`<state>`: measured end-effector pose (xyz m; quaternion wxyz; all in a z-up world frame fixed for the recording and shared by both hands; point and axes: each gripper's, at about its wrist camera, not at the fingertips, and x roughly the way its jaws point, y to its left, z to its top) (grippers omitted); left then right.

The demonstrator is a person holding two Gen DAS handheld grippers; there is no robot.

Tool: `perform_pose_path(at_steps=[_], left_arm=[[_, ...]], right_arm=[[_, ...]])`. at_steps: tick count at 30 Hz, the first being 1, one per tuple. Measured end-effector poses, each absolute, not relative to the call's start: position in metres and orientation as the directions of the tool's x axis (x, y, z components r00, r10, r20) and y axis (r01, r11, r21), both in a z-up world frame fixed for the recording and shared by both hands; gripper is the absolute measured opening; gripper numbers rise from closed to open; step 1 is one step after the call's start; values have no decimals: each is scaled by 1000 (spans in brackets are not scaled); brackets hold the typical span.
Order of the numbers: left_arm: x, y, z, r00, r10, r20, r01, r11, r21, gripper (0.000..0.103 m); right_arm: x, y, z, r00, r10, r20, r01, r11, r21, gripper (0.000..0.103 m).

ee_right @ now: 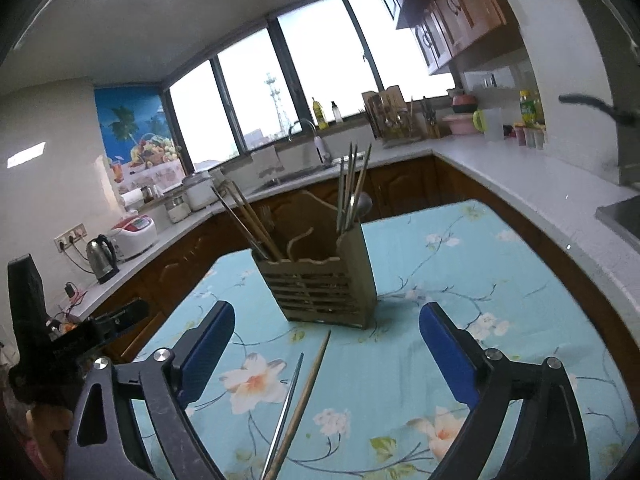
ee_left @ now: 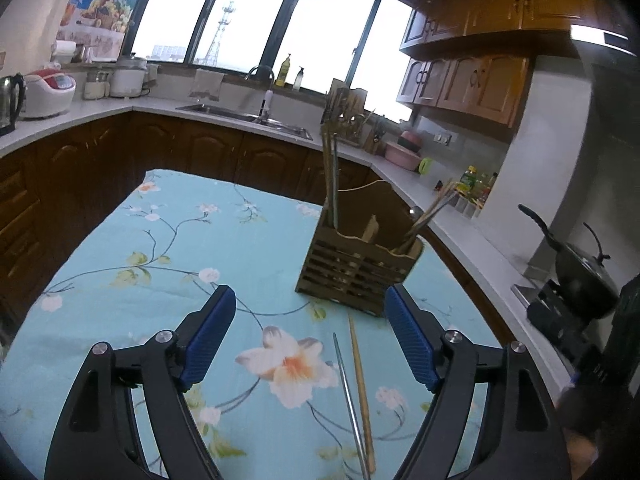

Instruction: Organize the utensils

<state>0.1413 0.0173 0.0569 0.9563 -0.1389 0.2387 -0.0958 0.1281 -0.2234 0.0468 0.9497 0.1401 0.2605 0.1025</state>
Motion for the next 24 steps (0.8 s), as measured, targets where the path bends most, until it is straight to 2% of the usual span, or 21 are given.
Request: perform_pose_path(at_steps=[3, 5, 7, 14, 24], left_arm=[[118, 14, 61, 880, -240, -410, 128, 951, -281, 85], [104, 13, 59, 889, -226, -399, 121, 954, -273, 95], [92, 12, 55, 897, -214, -386, 113, 957, -267, 97], [54, 9, 31, 946, -116, -303, 63, 981, -182, 101], [37, 15, 4, 951, -56, -305, 11, 989, -148, 102]], right_arm=[[113, -225, 61, 865, 256, -431, -127, 943, 306, 103], [99, -224, 70, 882, 240, -406, -128, 950, 284, 103], [83, -222, 72, 898, 222, -380, -128, 958, 257, 103], [38, -211, 43, 947, 122, -296, -77, 984, 159, 103], [23, -205, 10, 934, 100, -342, -58, 990, 131, 103]])
